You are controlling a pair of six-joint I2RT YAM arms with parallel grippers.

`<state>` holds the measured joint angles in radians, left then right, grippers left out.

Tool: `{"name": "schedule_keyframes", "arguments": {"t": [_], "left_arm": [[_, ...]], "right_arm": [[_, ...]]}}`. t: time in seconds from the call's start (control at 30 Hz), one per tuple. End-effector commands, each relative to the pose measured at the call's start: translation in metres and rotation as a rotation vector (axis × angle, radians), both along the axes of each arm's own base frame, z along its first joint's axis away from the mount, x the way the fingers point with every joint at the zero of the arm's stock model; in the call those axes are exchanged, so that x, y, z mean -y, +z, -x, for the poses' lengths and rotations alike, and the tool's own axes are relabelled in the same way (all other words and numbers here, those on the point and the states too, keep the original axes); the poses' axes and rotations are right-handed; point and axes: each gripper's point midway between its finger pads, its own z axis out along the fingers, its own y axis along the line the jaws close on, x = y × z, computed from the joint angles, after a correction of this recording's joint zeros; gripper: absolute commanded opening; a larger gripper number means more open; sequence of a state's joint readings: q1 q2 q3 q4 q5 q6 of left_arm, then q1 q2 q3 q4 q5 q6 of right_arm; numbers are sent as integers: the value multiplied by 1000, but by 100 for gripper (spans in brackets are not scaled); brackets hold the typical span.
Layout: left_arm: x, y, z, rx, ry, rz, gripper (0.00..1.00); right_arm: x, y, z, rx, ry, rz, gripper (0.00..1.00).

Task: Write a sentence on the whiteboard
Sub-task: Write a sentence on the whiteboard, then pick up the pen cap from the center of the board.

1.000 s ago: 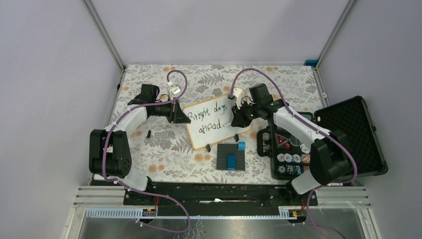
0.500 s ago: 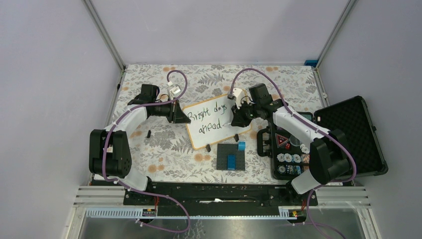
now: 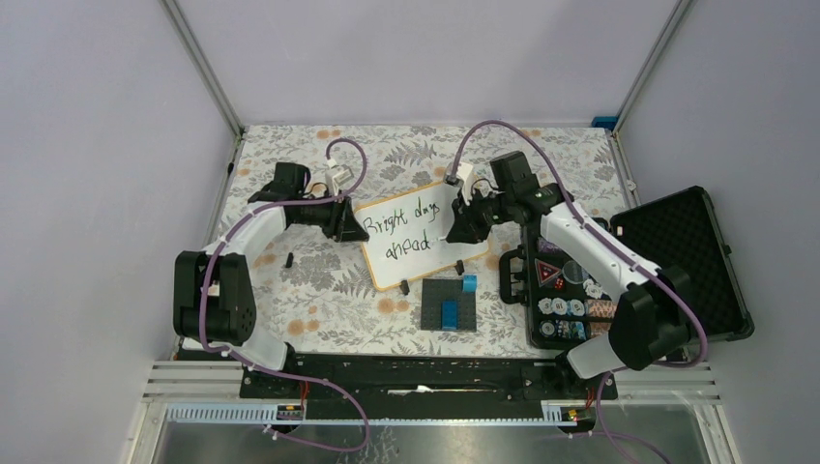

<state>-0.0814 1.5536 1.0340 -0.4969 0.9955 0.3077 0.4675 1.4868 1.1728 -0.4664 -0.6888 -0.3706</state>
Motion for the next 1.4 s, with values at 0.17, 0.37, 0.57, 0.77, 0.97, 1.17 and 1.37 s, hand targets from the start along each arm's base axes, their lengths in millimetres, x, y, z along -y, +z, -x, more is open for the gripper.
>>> {"name": "schedule_keyframes", "arguments": {"t": [0.17,0.37,0.57,0.77,0.97,1.17,1.37], "left_arm": [[-52,63,-23,149,136,-38,61],[-131,49,-8,102,331,-231,63],[-192,-8,23,-72,475,-455,62],[-203,-46,27,-172,552,-493,60],[-218,-73,13,-195,632,-537,50],[-227,-100,4,-229,654,-565,39],[-223,-107,-2,-216,643,-538,39]], "right_arm": [[-8,56,17,15,47,-120,0],[-8,57,18,4,1,-139,0],[-6,49,22,-18,-26,-142,0],[-6,47,21,-11,-23,-143,0],[-5,43,21,-15,-26,-135,0],[-6,42,18,-23,-28,-135,0],[-7,38,17,-33,-27,-129,0]]}}
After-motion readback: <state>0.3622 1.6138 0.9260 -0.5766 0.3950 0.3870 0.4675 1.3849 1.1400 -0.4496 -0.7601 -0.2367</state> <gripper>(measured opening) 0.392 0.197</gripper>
